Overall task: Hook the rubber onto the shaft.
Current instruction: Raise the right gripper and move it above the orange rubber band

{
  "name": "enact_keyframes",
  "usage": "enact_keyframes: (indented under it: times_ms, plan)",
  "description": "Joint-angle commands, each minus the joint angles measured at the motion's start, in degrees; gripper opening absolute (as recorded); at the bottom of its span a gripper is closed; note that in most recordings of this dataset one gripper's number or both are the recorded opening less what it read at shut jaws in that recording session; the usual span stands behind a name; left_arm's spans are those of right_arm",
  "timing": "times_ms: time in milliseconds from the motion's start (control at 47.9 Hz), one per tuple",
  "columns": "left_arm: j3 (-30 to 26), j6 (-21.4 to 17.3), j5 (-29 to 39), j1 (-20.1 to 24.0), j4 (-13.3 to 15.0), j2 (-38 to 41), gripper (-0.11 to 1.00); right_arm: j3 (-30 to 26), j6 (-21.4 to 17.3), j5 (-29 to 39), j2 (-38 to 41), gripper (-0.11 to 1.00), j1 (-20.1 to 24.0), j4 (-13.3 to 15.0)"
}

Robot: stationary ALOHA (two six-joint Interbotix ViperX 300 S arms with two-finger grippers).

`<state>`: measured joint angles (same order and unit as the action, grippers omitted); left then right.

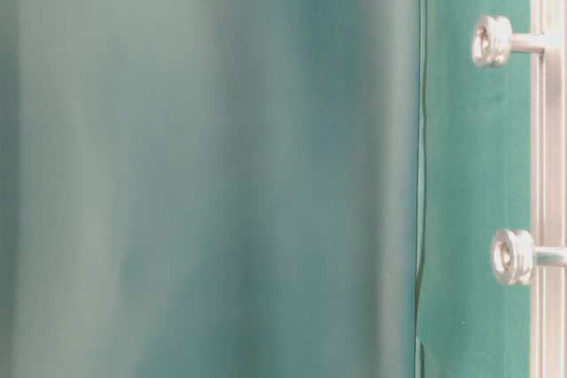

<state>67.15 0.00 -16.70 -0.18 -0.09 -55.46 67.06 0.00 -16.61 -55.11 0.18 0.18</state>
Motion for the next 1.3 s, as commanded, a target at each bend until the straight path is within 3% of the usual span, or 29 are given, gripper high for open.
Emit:
enact_keyframes:
  times_ms: [0, 564, 711, 1003, 1149, 1275]
  plan:
    - [-2.11, -0.53, 1.93, 0.18, -1.93, 0.26, 0.02, -1.23, -0.26, 0.00, 0.35, 0.03, 0.09, -0.26]
    - [-3.16, -0.35, 6.59, 0.18, -1.93, -1.93, 0.02, -4.39, -0.79, 7.38, 0.35, 0.03, 0.09, -0.26]
    - [-5.01, -0.35, 14.24, 0.18, -1.93, -1.93, 0.02, -6.94, -2.20, 18.19, 0.53, 0.03, 0.09, -0.26]
    - [-10.28, -0.26, 35.68, 0.18, -1.93, -1.49, 0.02, -13.36, -4.13, 41.04, 1.76, 0.03, 0.09, -0.26]
    - [-12.04, -0.26, 41.66, 0.18, -1.93, -1.05, 0.02, -15.03, -4.13, 46.41, 2.46, 0.03, 0.09, -0.26]
    - [-12.57, -0.26, 42.10, 0.26, -1.93, -0.79, 0.02, -15.21, -4.13, 46.93, 2.64, 0.03, 0.09, -0.18]
